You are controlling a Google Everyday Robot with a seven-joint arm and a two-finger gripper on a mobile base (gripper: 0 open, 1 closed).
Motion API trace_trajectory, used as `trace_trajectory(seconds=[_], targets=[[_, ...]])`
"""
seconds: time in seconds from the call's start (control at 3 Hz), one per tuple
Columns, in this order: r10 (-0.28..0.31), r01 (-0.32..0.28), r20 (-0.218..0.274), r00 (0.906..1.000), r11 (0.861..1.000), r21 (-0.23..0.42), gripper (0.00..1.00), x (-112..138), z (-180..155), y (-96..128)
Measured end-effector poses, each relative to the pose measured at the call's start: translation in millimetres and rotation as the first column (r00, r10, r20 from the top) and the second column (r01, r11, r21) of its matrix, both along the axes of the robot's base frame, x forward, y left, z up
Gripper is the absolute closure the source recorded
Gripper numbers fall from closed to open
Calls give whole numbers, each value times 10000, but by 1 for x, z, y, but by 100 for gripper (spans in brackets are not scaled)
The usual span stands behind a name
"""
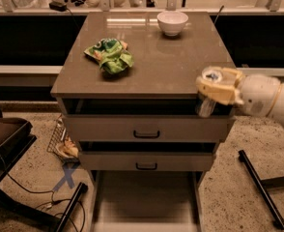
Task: Pick redbull can from bottom drawer and place on counter
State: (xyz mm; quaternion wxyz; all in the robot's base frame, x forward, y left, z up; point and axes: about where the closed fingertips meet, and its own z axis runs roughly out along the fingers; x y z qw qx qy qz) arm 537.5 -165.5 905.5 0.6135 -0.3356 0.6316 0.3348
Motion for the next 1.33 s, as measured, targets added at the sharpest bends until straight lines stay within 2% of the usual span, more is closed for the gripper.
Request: trace_trajectory(seconds=[0.33,0.67,1.0,1.33], targets=[[-851,858,500,9951,9962,-121,100,24,55,-6],[-1237,1243,795,9891,9922,-25,100,50,89,-10],[-766,761,693,9946,9971,96,100,103,95,-12],[-84,73,501,9987,9997,222,100,146,91,0]])
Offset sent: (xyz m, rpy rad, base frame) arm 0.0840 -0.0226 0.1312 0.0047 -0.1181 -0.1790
